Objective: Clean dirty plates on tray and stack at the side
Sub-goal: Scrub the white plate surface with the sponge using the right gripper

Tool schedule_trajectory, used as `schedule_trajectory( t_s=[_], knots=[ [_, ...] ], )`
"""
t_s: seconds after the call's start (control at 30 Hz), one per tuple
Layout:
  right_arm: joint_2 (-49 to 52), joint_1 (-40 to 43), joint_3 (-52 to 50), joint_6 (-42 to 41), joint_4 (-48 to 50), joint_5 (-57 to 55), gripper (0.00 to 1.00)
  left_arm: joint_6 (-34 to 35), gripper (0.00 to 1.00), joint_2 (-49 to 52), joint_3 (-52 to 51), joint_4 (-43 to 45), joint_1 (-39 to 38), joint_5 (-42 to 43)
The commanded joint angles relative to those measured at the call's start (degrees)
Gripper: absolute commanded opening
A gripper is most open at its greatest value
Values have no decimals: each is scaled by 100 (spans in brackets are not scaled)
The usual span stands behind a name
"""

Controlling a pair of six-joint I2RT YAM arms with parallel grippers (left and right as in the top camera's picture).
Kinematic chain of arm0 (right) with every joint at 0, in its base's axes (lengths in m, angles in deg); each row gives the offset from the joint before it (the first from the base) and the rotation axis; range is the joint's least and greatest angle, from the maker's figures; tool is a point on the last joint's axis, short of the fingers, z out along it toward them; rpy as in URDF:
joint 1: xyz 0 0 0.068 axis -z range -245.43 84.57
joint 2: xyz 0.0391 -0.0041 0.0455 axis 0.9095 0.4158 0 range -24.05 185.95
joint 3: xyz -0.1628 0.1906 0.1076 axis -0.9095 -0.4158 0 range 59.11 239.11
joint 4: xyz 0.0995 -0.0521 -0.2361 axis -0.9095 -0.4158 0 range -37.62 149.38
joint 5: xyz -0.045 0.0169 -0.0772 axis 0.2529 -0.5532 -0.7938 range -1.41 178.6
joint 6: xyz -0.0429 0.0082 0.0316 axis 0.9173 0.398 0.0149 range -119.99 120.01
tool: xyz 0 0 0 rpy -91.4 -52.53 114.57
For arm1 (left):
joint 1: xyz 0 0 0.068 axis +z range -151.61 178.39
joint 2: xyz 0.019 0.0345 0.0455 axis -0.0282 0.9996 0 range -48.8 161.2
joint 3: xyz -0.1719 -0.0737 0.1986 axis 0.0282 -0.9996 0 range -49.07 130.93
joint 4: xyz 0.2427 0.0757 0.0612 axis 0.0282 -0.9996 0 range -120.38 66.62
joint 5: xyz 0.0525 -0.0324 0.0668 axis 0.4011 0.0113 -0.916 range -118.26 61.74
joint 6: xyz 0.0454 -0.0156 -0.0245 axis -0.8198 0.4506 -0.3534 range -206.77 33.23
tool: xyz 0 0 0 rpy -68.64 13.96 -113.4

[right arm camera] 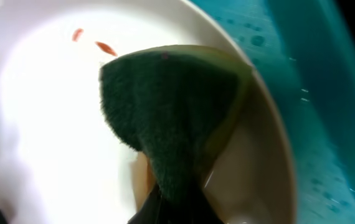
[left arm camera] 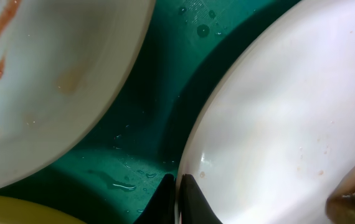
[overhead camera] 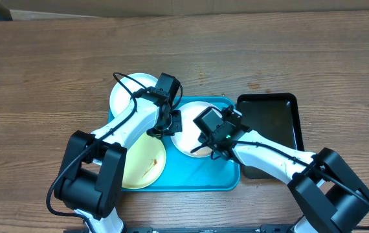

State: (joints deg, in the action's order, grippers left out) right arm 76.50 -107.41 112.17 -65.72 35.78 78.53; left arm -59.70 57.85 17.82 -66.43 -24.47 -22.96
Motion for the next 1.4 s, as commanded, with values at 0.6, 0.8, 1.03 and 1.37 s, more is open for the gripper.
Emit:
schedule_trajectory(
  t_s=[0.6, 0.8, 1.03, 1.37],
  knots=[
    [-551, 669, 328, 2092, 879, 1539, 4, -31, 4, 87, -7, -20, -52, 24],
    [-1320, 1224, 367, 2573, 162, 2280, 4, -35, 4, 87, -7, -22, -52, 24],
    [-1460, 1453, 354, 4483, -575, 2844, 4, -170, 4, 87, -7, -20, -55, 26],
    [-1449, 1355, 354, 7958, -570, 1711, 4, -761, 4, 87, -7, 24, -55, 24]
  ],
)
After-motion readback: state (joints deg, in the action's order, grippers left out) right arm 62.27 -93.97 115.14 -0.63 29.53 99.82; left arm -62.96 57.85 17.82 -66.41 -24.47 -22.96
